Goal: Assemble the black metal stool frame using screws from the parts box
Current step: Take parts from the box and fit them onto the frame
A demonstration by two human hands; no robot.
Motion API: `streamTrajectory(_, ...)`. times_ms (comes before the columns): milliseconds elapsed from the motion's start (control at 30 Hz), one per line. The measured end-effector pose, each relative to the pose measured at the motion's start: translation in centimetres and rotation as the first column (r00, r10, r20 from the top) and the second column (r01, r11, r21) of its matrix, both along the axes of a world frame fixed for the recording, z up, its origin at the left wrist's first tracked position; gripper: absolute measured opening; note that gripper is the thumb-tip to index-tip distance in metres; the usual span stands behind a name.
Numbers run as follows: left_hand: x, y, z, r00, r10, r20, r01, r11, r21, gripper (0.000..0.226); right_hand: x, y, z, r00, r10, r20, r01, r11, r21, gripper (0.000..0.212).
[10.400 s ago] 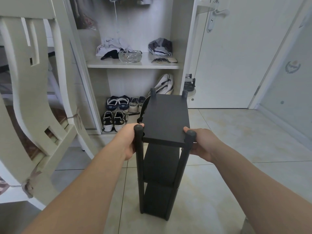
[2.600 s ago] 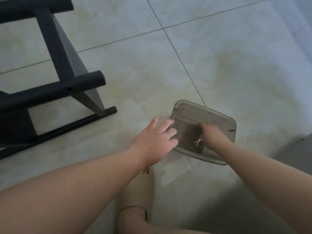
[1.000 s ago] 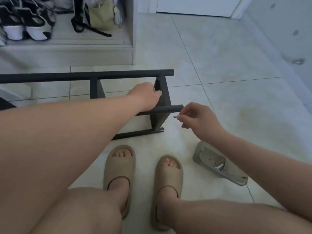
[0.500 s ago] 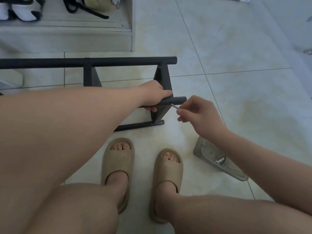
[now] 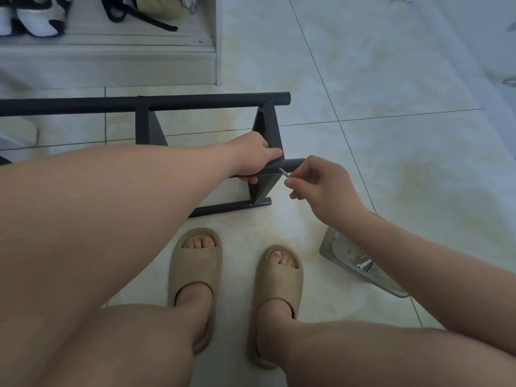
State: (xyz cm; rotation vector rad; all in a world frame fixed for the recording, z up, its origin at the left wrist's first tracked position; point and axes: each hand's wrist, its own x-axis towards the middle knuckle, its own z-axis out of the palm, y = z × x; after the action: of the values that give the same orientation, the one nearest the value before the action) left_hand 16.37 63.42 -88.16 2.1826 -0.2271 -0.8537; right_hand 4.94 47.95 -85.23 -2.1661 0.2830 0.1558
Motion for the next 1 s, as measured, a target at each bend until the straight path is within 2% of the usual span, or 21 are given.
streamTrajectory(167, 0.1, 0.0, -0.1, 1.0, 0.003, -0.011, -0.003, 1.0, -0.009, 0.037, 0.3, 0.8, 0.0, 0.997, 0.069, 0.026, -0.066, 0.99, -0.123, 0.012)
streamTrajectory(433, 0.2, -0.1, -0.1, 1.0, 0.01, -0.018, -0.01, 1.0, -0.028, 0.037, 0.7, 1.4, 0.2, 0.997, 0.06, 0.054, -0.047, 0.976, -0.214, 0.01)
streamTrajectory(600, 0.2, 0.0, -0.1, 1.0, -0.003, -0.014, 0.003, 1.0, -0.025, 0.037, 1.0, 1.6, 0.3, 0.991, 0.126, 0.053, -0.103, 0.943, -0.317, 0.008)
streamTrajectory(833, 0.3, 0.0, -0.3, 1.0, 0.004, -0.01, -0.004, 0.999, -0.033, 0.038, 1.3, 1.9, 0.5, 0.985, 0.162, 0.053, -0.135, 0.929, -0.345, 0.009)
streamTrajectory(1000, 0.4, 0.1, -0.4, 1.0, 0.012, -0.018, -0.012, 0.999, -0.038, 0.038, 1.4, 2.1, 0.2, 0.995, 0.087, 0.038, -0.071, 0.949, -0.308, 0.013)
